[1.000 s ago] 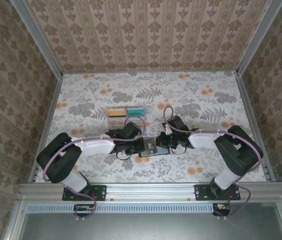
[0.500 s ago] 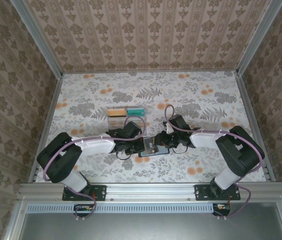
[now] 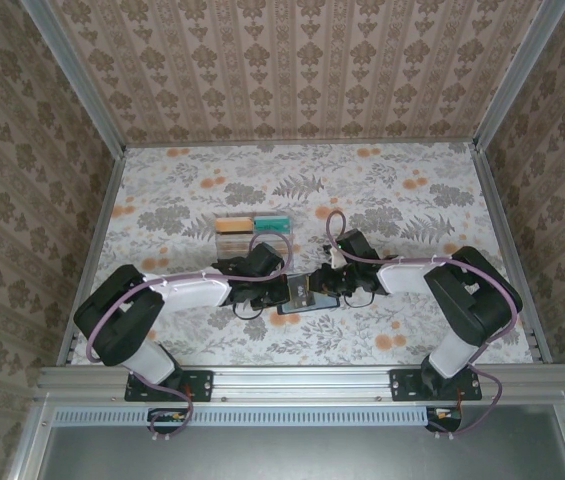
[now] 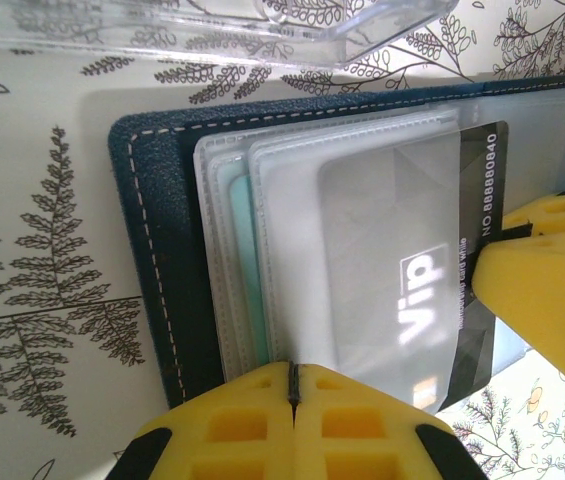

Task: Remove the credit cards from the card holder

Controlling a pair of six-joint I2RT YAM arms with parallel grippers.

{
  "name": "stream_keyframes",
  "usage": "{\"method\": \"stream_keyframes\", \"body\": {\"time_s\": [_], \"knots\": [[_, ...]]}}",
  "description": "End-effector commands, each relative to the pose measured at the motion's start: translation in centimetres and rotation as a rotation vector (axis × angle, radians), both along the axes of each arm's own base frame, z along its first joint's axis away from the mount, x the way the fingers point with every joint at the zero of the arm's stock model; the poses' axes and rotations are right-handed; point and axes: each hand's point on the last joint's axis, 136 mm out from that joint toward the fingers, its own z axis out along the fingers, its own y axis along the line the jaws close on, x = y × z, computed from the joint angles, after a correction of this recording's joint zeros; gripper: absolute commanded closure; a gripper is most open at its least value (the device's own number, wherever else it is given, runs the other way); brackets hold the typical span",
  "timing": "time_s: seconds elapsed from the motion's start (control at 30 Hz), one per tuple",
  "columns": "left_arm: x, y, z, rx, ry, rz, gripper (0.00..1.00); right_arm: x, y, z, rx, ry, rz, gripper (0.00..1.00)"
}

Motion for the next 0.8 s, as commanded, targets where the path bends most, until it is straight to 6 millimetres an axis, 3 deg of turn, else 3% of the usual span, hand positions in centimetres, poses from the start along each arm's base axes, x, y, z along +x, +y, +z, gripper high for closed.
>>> {"method": "stream_keyframes", "body": {"time_s": [0.0, 0.13, 0.47, 0.77], "knots": [[-0.8, 1.8, -2.1, 0.093, 0.059, 0.026, 1.00, -1.1, -0.2, -1.2, -0.003, 0.047, 0.017, 0.88], [-0.9, 1.9, -2.1, 0.098, 0.061, 0.026, 1.00, -0.9, -0.8, -1.3, -0.018, 0.044, 0.001, 1.00], [-0.9, 2.6, -2.1, 0.112, 0.058, 0.031, 1.00, -0.7, -4.2, -1.2, -0.045, 0.041, -0.046, 1.00], [-0.2, 2.4, -0.5, 0.085, 0.025, 0.026, 1.00, 0.0, -6.0, 1.5, -0.026, -0.015, -0.072, 1.00]]}}
